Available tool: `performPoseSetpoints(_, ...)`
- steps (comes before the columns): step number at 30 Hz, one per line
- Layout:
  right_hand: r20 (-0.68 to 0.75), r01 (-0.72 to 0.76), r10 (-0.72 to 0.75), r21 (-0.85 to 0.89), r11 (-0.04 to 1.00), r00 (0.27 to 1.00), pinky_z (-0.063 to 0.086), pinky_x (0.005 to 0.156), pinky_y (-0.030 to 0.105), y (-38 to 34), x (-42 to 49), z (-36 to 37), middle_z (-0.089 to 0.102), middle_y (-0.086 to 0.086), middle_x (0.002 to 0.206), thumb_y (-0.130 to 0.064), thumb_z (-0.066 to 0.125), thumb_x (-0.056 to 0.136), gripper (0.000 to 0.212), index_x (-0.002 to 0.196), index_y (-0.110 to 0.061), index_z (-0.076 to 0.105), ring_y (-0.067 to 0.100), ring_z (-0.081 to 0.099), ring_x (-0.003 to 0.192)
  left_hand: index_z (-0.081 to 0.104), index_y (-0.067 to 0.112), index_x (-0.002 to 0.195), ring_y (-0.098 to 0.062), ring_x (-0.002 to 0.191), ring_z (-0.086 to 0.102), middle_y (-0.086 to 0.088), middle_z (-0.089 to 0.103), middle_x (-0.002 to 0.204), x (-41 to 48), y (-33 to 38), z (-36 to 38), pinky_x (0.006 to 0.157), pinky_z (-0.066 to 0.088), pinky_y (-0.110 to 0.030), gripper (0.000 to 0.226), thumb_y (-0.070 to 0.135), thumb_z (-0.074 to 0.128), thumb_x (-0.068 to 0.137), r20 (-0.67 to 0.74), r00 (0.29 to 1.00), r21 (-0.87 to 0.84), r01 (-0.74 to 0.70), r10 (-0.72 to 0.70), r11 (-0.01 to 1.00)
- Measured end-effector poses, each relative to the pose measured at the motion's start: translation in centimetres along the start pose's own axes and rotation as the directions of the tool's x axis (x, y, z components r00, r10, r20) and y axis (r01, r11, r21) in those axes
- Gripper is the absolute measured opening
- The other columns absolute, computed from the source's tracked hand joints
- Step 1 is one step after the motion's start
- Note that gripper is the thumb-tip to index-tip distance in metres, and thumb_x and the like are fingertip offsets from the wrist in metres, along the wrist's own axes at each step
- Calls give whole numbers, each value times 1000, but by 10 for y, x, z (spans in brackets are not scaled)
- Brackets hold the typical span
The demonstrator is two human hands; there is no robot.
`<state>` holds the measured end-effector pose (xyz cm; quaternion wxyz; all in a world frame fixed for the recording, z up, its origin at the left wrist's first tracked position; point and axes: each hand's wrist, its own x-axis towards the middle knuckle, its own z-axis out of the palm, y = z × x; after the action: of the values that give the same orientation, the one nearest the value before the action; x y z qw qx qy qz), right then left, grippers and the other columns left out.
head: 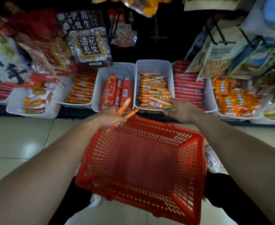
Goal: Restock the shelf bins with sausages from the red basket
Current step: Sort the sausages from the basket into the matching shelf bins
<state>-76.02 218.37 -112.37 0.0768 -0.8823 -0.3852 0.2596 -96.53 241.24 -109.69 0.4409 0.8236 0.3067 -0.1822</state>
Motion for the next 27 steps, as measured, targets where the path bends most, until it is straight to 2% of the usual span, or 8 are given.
performPoseSetpoints(4, 23, -28, 29, -27, 999, 999, 40, 77, 34, 3, 53, -2, 60, 16, 126, -42, 61, 96, 50, 133, -12, 47, 34, 58, 109, 64, 27, 108, -20, 90, 69, -1, 73, 90, 28, -11, -8, 90, 54, -43, 18, 32, 68, 91, 0, 1000, -64, 25, -25, 998)
performPoseSetpoints(7, 42, 7, -2, -112, 994, 999, 41, 79, 33, 2, 91, 4, 59, 14, 129, -40, 61, 96, 48, 134, -14, 47, 33, 58, 112, 65, 29, 104, -18, 86, 68, 2, 72, 87, 50, -17, -8, 89, 54, -43, 12, 33, 66, 93, -6, 1000, -109, -1, 0, 994)
performPoseSetpoints(11, 59, 23, -10, -219, 975, 998, 50, 88, 39, 0, 118, 12, 57, 10, 131, -47, 61, 93, 55, 140, -24, 44, 31, 57, 116, 58, 37, 104, -19, 93, 66, 4, 71, 100, 74, -21, -6, 79, 50, -36, 16, 37, 67, 92, -28, 999, -108, 19, -23, 994)
performPoseSetpoints(15, -26, -27, 20, -313, 949, 999, 49, 90, 44, 4, 119, 12, 49, 7, 136, -45, 68, 86, 63, 140, -24, 44, 30, 50, 123, 57, 31, 123, -18, 100, 64, 4, 68, 106, 91, -15, -6, 88, 51, -39, 36, 40, 69, 90, -82, 996, -73, 37, -43, 997)
performPoseSetpoints(17, -67, -47, 27, -314, 948, 997, 48, 92, 46, 12, 112, 9, 47, 8, 138, -42, 71, 83, 66, 140, -22, 42, 31, 47, 126, 56, 30, 120, -17, 100, 63, 7, 66, 103, 99, -4, -6, 87, 48, -35, 32, 37, 68, 92, -101, 995, -46, 3, -7, 999)
performPoseSetpoints(19, -110, -76, 49, -252, 965, 993, 47, 95, 47, 22, 101, 7, 45, 8, 137, -42, 70, 83, 69, 142, -21, 41, 32, 44, 127, 56, 27, 120, -17, 99, 59, 5, 64, 104, 108, 11, -2, 85, 43, -33, 30, 34, 67, 94, -121, 992, 8, -32, 32, 999)
performPoseSetpoints(23, -175, -180, 180, 15, 984, 968, 46, 98, 47, 46, 78, 8, 45, 10, 142, -39, 64, 88, 61, 142, -20, 43, 33, 44, 130, 50, 20, 134, -17, 97, 56, 2, 60, 111, 139, 45, 13, 79, 38, -28, 44, 31, 66, 94, -107, 988, 129, -94, 108, 987)
performPoseSetpoints(27, -289, -176, 242, 235, 956, 926, 48, 89, 44, 58, 62, 14, 53, 9, 135, -33, 66, 87, 60, 141, -18, 44, 34, 54, 118, 42, 27, 143, -20, 99, 59, 2, 60, 123, 172, 74, 34, 84, 49, -35, 50, 32, 61, 97, -59, 975, 365, -181, 216, 913)
